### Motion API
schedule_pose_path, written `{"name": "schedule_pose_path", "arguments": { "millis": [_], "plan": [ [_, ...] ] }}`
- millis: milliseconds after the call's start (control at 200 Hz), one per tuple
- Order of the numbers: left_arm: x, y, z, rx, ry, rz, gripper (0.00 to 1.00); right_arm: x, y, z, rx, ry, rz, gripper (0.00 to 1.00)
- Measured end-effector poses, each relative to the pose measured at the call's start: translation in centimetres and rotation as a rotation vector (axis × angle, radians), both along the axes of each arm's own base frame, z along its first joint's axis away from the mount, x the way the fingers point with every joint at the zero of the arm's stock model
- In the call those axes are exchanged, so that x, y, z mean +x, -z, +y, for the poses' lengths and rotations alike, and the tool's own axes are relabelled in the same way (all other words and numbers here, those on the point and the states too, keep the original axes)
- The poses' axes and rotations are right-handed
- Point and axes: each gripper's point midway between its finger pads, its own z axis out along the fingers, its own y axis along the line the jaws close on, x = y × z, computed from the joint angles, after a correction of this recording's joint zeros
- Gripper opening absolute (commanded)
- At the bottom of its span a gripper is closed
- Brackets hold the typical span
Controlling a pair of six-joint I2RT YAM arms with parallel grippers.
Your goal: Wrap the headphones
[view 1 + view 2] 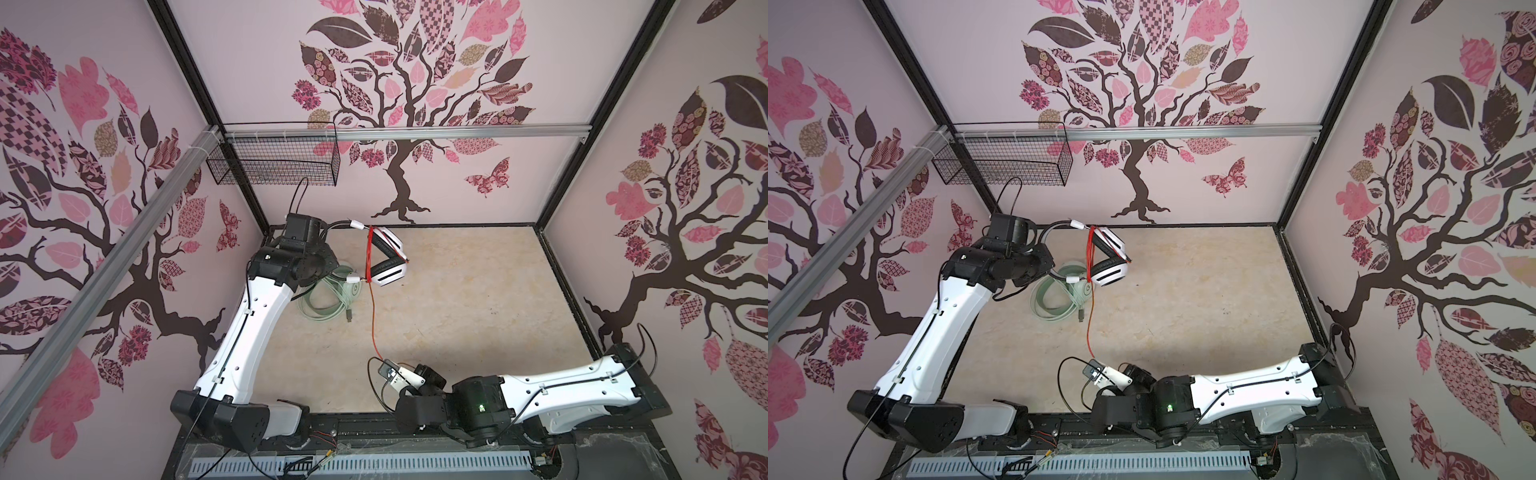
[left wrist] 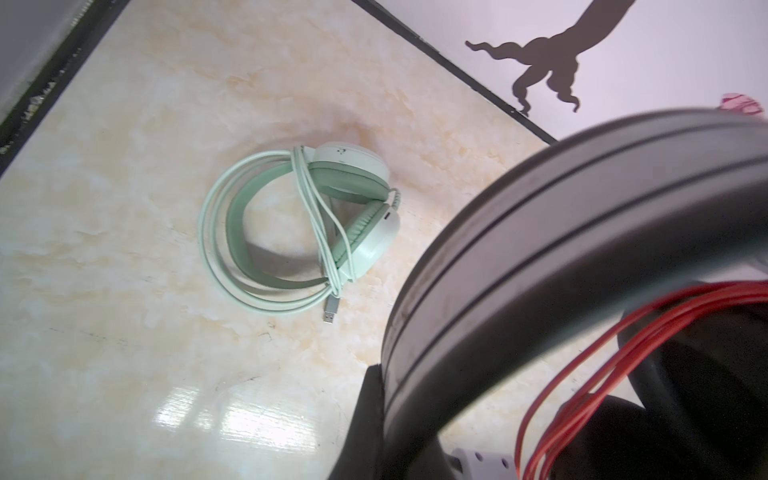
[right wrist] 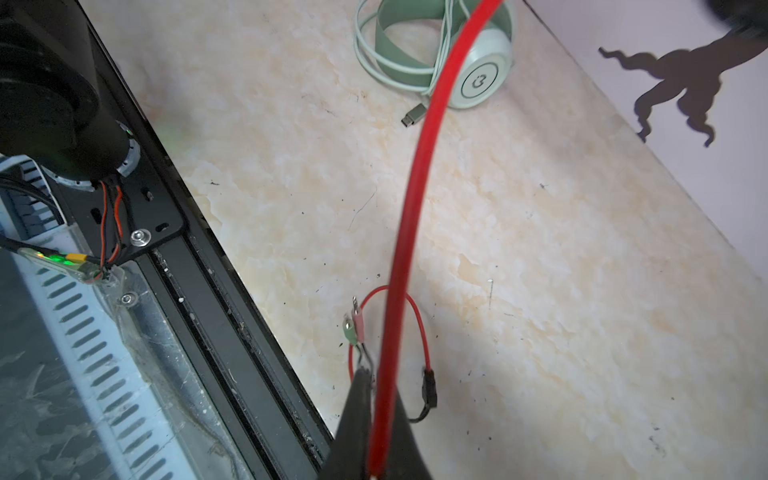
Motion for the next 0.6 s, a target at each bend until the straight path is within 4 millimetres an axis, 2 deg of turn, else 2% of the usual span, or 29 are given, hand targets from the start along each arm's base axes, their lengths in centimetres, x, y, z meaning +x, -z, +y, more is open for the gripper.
{"name": "schedule_pose_path", "arguments": {
  "millis": [150,290,445,600],
  "plan": [
    [-0.3,2.7,1.0,0.061,-0.026,0.048,0.00,0.3,-3.7,-0.5,-0.002,0.019,-0.076,0.00],
    [-0.9,4.4,1.5,0.092,-0.026,0.071,0.00,1.5,-5.7,-1.8,-0.033,0.053,-0.167,0.00],
    [-1.7,4.9,1.7,0.104,-0.017,0.065,0.00,3.0,-7.5,-3.3,-0.086,0.087,-0.286,0.00],
    [-3.0,4.9,1.5,0.114,0.009,0.045,0.00,4.2,-10.5,-3.8,-0.074,0.120,-0.372,0.00]
  ]
}}
